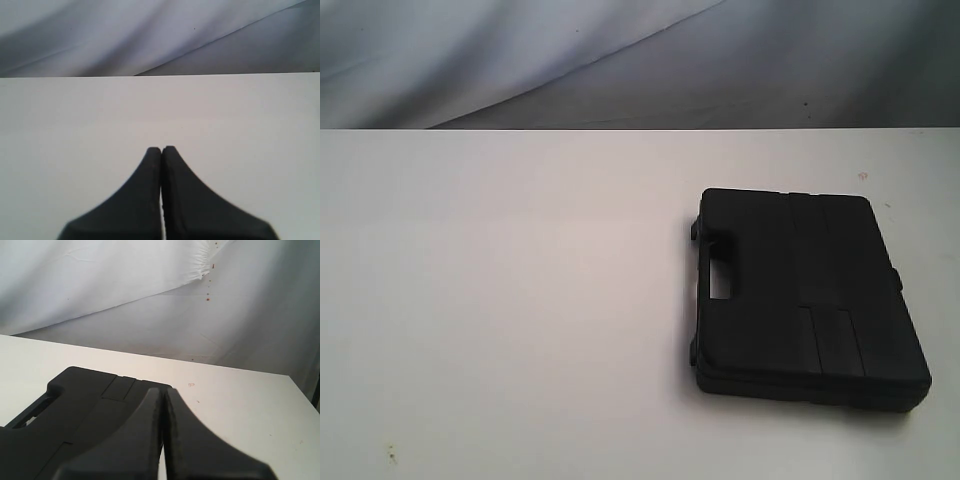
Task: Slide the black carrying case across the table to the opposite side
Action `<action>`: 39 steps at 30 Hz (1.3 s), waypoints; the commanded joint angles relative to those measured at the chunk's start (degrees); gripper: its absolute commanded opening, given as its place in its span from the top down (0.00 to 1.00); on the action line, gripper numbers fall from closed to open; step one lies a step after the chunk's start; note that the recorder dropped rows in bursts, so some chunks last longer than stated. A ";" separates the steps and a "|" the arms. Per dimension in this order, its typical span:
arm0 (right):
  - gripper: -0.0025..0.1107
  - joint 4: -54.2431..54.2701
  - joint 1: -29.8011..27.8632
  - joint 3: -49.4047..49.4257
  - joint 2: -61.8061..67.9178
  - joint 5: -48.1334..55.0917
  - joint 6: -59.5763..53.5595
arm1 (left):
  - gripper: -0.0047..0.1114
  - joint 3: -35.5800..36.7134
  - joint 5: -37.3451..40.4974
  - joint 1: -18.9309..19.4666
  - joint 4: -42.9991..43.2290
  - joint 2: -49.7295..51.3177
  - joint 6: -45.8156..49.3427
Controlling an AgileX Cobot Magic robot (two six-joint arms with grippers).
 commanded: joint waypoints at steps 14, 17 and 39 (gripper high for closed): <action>0.98 -0.32 -0.08 0.21 -0.22 -0.65 -0.51 | 0.96 0.21 -0.54 0.14 0.13 -0.36 -0.02; 0.98 3.54 -0.08 0.21 -0.22 -3.71 1.49 | 0.96 0.21 -0.54 0.14 0.13 -0.36 -0.02; 0.98 15.74 -0.08 -4.05 -0.22 -14.45 3.48 | 0.96 0.21 -0.54 0.14 0.13 -0.36 -0.02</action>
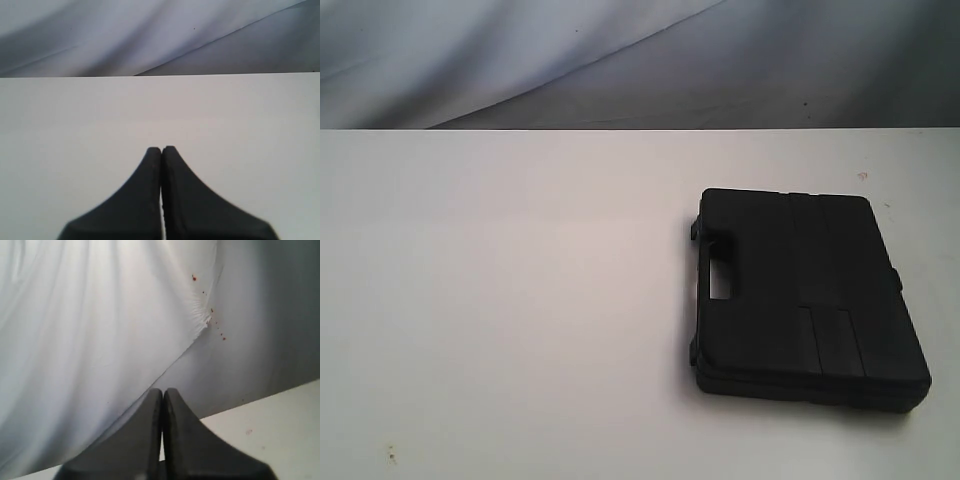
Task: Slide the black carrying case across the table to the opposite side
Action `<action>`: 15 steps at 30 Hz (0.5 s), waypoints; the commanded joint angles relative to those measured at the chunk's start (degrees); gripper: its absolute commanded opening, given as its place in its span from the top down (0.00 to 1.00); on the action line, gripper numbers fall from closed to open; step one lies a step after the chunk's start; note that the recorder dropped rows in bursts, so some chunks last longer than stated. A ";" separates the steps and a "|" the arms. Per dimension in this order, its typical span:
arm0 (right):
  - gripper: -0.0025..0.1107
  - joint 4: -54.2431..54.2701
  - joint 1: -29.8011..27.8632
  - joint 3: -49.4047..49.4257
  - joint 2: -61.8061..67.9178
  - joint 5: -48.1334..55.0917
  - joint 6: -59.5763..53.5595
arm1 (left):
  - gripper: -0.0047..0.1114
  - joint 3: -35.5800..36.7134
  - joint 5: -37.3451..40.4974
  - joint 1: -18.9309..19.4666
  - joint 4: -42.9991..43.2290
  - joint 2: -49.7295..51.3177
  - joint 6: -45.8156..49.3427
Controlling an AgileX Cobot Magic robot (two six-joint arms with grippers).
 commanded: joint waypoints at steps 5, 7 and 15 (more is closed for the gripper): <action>0.98 -17.09 -0.08 -11.48 -0.12 -0.18 -0.27 | 0.96 0.21 -0.54 0.14 0.13 -0.36 -0.02; 0.98 -24.40 -0.08 -15.20 -0.12 -0.08 -0.27 | 0.96 0.21 -0.54 0.14 0.13 -0.36 -0.02; 0.98 -34.93 -0.08 -25.75 -0.12 -0.70 -0.27 | 0.96 0.21 -0.54 0.14 0.13 -0.36 -0.02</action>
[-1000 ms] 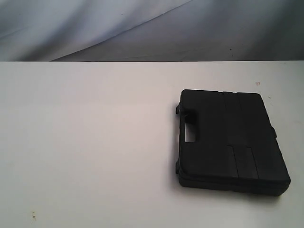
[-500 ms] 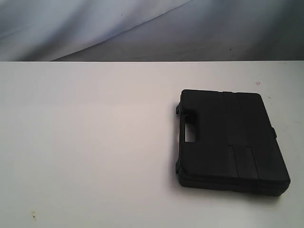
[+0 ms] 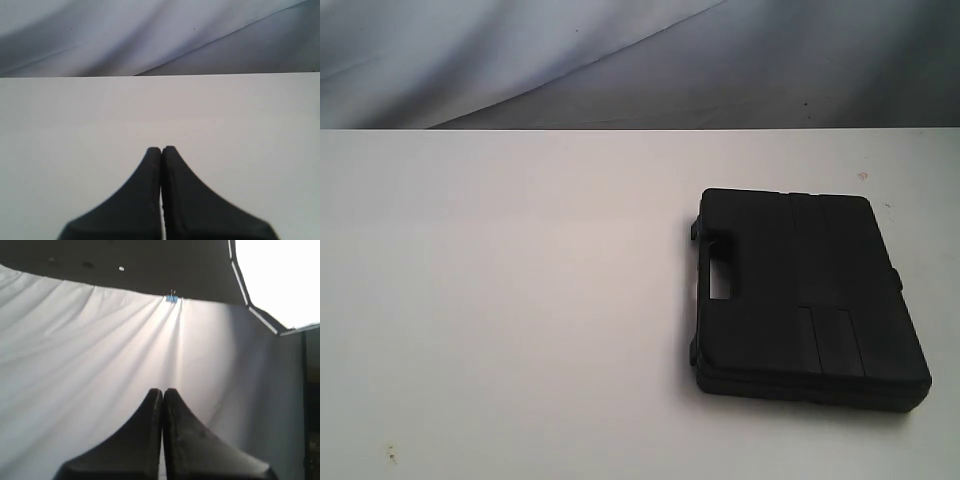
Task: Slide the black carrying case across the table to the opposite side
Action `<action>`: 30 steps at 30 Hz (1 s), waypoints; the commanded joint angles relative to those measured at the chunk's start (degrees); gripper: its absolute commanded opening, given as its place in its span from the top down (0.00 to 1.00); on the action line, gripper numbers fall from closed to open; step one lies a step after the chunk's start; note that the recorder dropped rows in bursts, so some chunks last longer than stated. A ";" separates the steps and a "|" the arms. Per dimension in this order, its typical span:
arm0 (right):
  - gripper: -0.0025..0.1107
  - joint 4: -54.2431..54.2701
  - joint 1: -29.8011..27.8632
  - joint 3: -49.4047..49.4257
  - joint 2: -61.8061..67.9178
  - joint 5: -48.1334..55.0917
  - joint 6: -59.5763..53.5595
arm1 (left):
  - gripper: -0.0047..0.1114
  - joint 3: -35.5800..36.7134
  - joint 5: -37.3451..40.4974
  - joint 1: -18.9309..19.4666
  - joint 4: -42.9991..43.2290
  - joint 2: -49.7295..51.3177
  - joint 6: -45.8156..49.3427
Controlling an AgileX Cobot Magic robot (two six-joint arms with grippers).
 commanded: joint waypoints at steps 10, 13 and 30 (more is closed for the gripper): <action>0.98 -11.51 -0.08 -23.65 15.50 8.60 -3.86 | 0.96 0.21 -0.54 0.14 0.13 -0.36 -0.02; 0.98 -9.88 -0.08 -30.84 21.60 20.29 -2.92 | 0.96 0.21 -0.54 0.14 0.13 -0.36 -0.02; 0.98 23.31 -0.08 -54.34 55.46 66.92 -5.90 | 0.96 0.21 -0.54 0.14 0.13 -0.36 -0.02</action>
